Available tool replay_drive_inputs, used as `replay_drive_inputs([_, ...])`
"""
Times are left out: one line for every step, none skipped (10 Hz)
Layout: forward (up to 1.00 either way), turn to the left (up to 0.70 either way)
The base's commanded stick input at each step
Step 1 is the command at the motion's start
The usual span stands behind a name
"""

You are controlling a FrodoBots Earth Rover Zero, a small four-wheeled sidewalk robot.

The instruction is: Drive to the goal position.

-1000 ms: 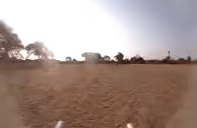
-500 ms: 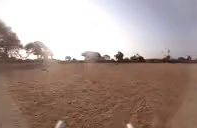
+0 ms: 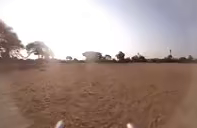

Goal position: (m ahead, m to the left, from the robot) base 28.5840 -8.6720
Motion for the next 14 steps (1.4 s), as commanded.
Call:
replay_drive_inputs([0.7, -0.15])
replay_drive_inputs([0.69, -0.34])
replay_drive_inputs([0.69, -0.26])
replay_drive_inputs([0.7, -0.05])
replay_drive_inputs([0.7, 0.0])
replay_drive_inputs([0.7, 0.0])
replay_drive_inputs([0.7, 0.0])
replay_drive_inputs([0.7, 0.0])
replay_drive_inputs([0.7, 0.0])
replay_drive_inputs([0.7, 0.0])
replay_drive_inputs([0.7, 0.0])
replay_drive_inputs([0.7, 0.0])
replay_drive_inputs([0.7, 0.0])
replay_drive_inputs([0.7, 0.0])
